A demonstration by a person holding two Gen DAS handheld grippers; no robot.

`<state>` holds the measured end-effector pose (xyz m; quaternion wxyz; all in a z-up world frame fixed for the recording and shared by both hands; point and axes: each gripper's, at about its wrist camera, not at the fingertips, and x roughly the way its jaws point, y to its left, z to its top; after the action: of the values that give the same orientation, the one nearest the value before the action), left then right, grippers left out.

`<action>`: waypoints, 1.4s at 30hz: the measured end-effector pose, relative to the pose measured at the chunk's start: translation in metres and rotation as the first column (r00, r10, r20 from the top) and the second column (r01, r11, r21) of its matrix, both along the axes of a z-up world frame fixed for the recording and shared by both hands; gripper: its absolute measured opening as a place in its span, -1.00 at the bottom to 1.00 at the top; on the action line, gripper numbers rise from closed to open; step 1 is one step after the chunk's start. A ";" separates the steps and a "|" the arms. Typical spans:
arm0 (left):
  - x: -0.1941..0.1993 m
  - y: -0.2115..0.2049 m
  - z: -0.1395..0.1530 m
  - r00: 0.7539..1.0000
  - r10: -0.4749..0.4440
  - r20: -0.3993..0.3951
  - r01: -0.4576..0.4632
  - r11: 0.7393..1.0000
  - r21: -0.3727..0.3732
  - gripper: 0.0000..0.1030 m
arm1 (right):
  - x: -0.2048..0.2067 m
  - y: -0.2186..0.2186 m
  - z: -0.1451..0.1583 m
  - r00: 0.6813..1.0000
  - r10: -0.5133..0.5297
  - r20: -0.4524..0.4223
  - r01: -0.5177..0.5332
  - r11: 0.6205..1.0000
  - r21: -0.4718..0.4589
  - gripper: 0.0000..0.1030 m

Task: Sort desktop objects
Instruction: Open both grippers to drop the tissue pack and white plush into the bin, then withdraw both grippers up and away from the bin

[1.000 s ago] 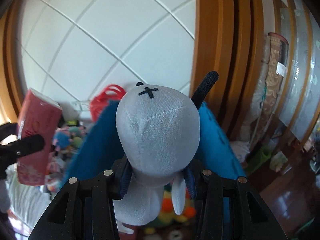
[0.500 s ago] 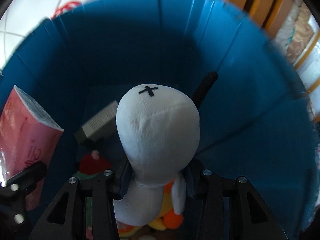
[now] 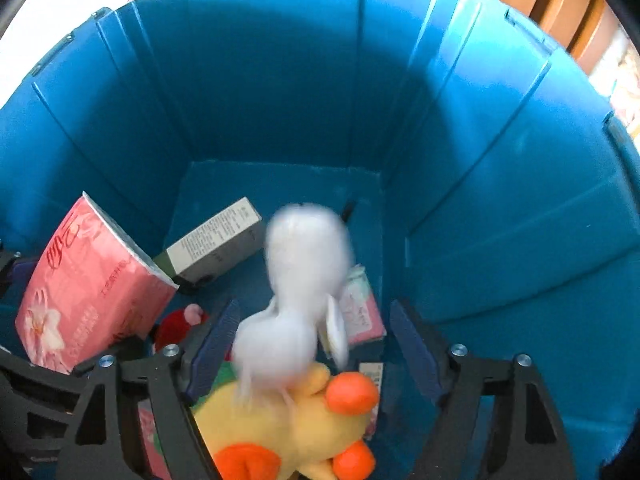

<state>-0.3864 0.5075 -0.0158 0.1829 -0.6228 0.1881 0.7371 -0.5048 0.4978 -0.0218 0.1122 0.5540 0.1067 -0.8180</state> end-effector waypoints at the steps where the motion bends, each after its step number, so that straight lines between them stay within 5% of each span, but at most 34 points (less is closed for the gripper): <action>1: 0.001 0.000 0.001 1.000 0.000 0.000 0.000 1.000 0.001 0.81 | 0.002 0.001 0.002 1.000 -0.004 -0.004 0.004 1.000 0.000 0.59; 9: 0.003 -0.020 0.026 0.999 0.000 -0.032 0.003 0.996 0.087 0.84 | 0.016 0.019 0.032 0.998 -0.046 -0.043 0.041 0.994 -0.099 0.81; 12: 0.007 -0.026 0.039 0.999 -0.006 -0.054 0.013 0.992 0.127 1.00 | 0.015 0.016 0.036 0.997 -0.053 -0.059 0.046 0.993 -0.104 0.81; 20: 0.025 -0.035 0.040 0.999 -0.003 -0.037 0.007 0.993 0.117 1.00 | 0.012 0.016 0.036 0.997 -0.066 -0.045 0.061 0.993 -0.097 0.82; 26: 0.053 -0.049 0.065 0.994 -0.017 -0.107 0.033 0.988 0.153 1.00 | 0.031 0.011 0.064 0.995 -0.035 -0.093 0.027 0.996 -0.086 0.97; 29: 0.073 -0.066 0.098 0.984 -0.012 -0.180 0.055 0.971 0.233 1.00 | 0.056 0.012 0.091 0.990 -0.013 -0.142 -0.003 0.994 -0.110 0.99; 33: 0.115 -0.101 0.150 0.937 0.006 -0.349 0.105 0.949 0.299 1.00 | 0.104 0.013 0.130 0.974 0.001 -0.228 -0.028 0.993 -0.114 0.99; 37: 0.160 -0.141 0.185 0.899 0.036 -0.437 0.148 0.913 0.380 1.00 | 0.163 0.005 0.164 0.949 0.013 -0.315 -0.058 0.989 -0.133 0.99; 42: 0.232 -0.195 0.206 0.786 0.100 -0.610 0.183 0.905 0.384 1.00 | 0.235 -0.014 0.185 0.912 -0.013 -0.410 -0.060 0.985 -0.163 0.99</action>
<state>-0.1547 0.3120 0.1906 0.2584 -0.2887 0.0868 0.9178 -0.2700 0.4840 0.1635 0.1446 0.3571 0.0633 -0.9206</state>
